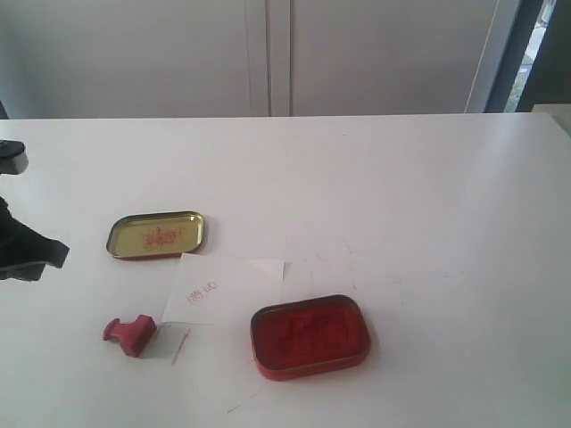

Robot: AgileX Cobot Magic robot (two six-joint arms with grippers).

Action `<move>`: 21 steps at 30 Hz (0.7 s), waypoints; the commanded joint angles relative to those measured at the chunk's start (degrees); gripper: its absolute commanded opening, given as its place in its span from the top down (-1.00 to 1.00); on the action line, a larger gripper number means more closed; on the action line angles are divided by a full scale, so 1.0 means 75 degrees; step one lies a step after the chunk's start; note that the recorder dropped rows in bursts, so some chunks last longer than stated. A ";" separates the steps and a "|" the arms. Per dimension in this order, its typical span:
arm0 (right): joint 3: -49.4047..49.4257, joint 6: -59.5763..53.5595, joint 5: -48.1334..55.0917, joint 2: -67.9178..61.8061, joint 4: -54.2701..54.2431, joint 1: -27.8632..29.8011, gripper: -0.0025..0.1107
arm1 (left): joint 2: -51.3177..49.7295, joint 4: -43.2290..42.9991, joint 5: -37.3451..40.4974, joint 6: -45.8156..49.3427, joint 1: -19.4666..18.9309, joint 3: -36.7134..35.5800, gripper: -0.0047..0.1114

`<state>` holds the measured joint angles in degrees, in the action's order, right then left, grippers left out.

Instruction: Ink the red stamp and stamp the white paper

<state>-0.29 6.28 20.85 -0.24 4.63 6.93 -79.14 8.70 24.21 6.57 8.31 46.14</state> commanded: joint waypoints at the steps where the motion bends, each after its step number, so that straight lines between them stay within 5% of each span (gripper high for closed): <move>1: 0.0039 0.0000 -0.0114 0.0033 -0.0017 -0.0015 0.96 | 0.0791 -0.0210 -0.0353 -0.0329 0.0048 -0.0540 0.92; 21: 0.0039 0.0000 -0.0114 0.0033 -0.0017 -0.0015 0.96 | 0.2844 -0.0258 -0.0077 -0.0225 0.0048 -0.1368 0.92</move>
<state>-0.29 6.28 20.85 -0.24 4.63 6.93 -58.42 6.66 22.84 4.91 8.31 36.39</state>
